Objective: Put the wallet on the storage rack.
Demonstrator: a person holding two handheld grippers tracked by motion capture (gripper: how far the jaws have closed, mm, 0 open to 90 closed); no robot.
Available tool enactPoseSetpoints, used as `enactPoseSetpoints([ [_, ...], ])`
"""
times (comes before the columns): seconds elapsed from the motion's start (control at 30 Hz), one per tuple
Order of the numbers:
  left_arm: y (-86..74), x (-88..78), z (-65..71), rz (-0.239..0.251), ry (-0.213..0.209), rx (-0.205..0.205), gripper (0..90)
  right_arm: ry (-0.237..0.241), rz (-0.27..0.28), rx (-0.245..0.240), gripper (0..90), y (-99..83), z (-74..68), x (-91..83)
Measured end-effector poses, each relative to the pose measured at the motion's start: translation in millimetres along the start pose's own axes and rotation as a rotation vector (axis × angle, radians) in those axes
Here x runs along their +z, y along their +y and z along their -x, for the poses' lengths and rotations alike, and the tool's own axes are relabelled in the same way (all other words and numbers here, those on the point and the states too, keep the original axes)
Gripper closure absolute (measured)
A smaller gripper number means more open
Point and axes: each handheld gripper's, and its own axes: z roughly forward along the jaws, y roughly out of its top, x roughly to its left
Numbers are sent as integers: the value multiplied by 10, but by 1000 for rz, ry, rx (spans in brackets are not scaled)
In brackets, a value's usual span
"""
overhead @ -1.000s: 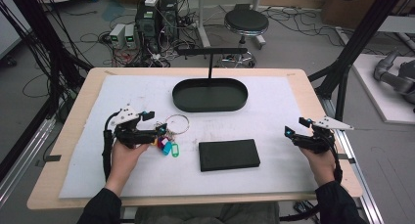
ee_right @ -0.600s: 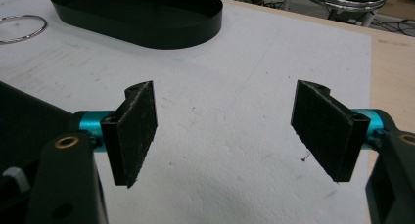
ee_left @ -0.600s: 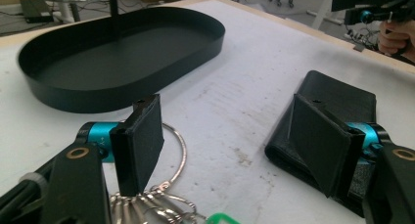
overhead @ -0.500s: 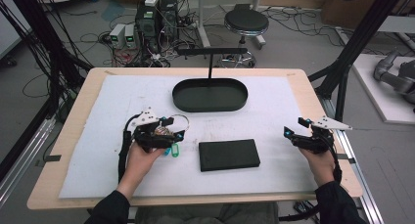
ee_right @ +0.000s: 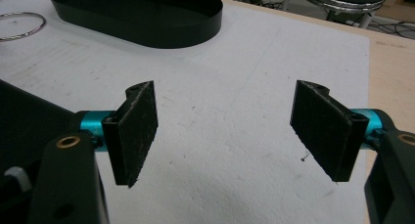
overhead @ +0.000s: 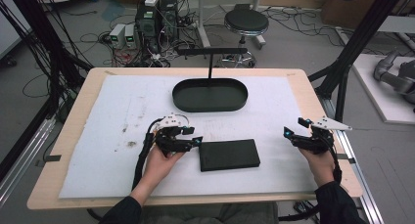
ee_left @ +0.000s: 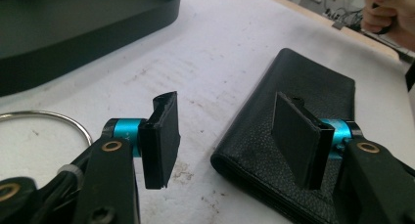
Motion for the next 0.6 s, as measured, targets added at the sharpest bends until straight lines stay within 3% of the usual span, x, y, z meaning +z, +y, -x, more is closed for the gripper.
enactPoseSetpoints([
  [0.3, -55, 136, 15, -61, 19, -57, 522, 2, 0, -5, 262, 1, -7, 1],
  [0.33, -65, 163, 15, -86, 34, -70, 529, 3, 0, -6, 262, 1, -7, 1],
  [0.6, -98, 231, -31, -136, 29, -142, 529, 3, -2, -4, 263, 1, -7, 2],
])
